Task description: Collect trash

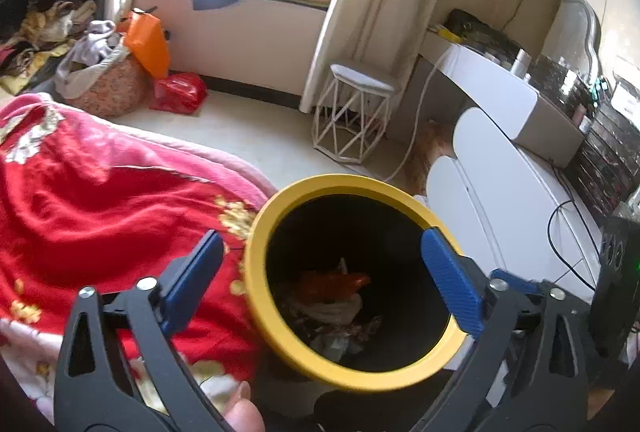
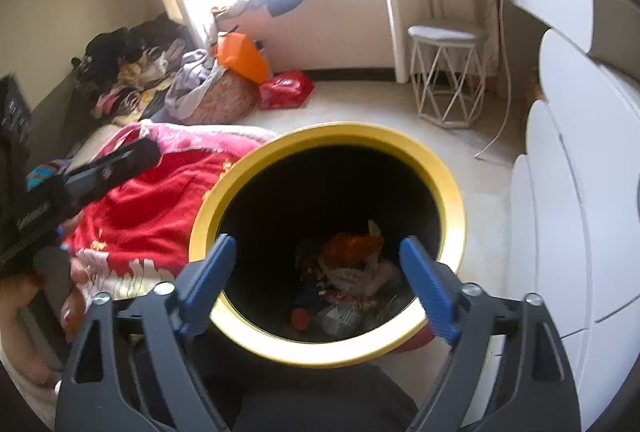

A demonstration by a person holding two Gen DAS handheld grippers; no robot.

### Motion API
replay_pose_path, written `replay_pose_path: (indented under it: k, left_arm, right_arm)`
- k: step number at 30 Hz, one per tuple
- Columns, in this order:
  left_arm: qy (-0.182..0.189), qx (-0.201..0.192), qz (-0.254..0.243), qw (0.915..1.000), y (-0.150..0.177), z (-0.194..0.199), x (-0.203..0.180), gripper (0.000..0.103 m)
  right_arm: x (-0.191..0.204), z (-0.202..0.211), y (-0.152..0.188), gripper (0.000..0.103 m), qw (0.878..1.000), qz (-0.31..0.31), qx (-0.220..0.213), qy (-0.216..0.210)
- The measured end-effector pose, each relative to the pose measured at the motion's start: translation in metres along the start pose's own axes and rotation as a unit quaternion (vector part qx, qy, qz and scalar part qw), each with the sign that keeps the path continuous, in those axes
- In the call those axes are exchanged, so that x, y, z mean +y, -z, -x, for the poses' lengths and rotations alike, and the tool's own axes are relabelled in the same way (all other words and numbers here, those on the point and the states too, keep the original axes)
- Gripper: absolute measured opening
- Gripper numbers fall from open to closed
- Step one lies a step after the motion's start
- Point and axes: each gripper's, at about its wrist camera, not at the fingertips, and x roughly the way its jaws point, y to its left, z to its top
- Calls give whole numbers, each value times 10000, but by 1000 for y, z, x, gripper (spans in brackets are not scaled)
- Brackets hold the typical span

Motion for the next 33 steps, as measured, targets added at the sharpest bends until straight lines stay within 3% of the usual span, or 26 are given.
replay_pose_path:
  k: [5,19,26,33]
  left_arm:
    - [-208,-152,229,9994,4,30,14,92]
    - [-803,-623,479,9937,41,118,55,92]
    - [-1270,-1101,567,9841,56,160,72,92]
    - [-1720,-1410,442,9739,71,192,79,92]
  right_arm:
    - [16,20,-2,97,9990,106,-429,107]
    - [67,70,12,97,9858,489,-1590,238]
    - [100,90,33,97,9653,1078,-2332,462]
    - [116,102,53,97,9517,1147,-2835,284]
